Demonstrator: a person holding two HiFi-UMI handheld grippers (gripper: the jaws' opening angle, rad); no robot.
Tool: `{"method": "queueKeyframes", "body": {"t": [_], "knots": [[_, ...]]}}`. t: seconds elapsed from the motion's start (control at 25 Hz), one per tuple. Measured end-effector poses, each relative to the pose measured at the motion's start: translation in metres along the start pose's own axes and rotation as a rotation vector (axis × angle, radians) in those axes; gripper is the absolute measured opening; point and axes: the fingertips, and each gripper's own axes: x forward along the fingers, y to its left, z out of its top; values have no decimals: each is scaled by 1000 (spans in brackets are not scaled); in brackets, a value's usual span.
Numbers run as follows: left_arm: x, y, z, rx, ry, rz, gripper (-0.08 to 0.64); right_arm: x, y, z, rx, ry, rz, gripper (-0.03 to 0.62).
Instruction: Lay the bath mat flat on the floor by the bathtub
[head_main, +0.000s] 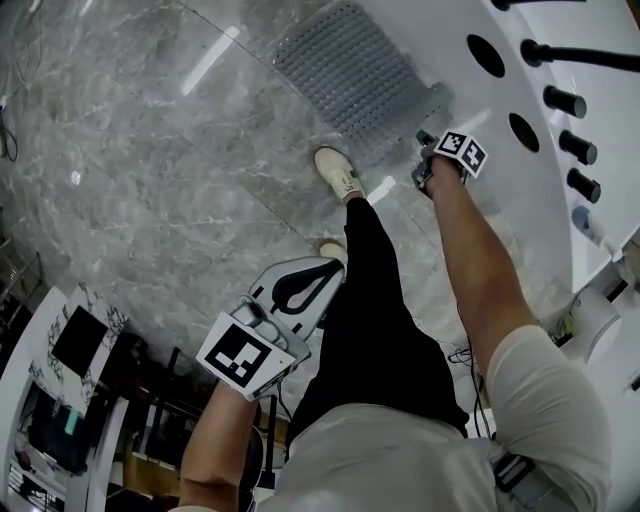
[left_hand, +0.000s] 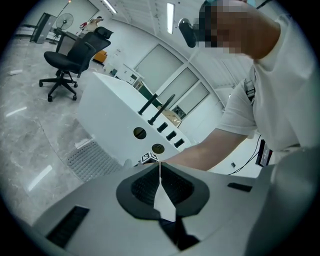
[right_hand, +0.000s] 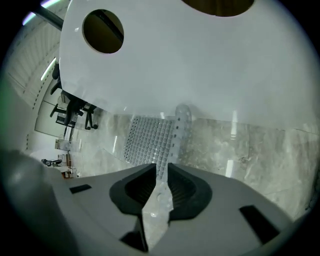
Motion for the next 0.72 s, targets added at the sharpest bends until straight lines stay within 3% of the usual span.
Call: {"method": "queueKeyframes", "body": {"t": [0.28,0.72], "knots": [[6,-10,25,53,-24,-14,23,-36,-14,-14,-37,-2,4,80],[-1,-44,42,180,-47,-37,23,-96,12,-45,-151,9,88,74]]}}
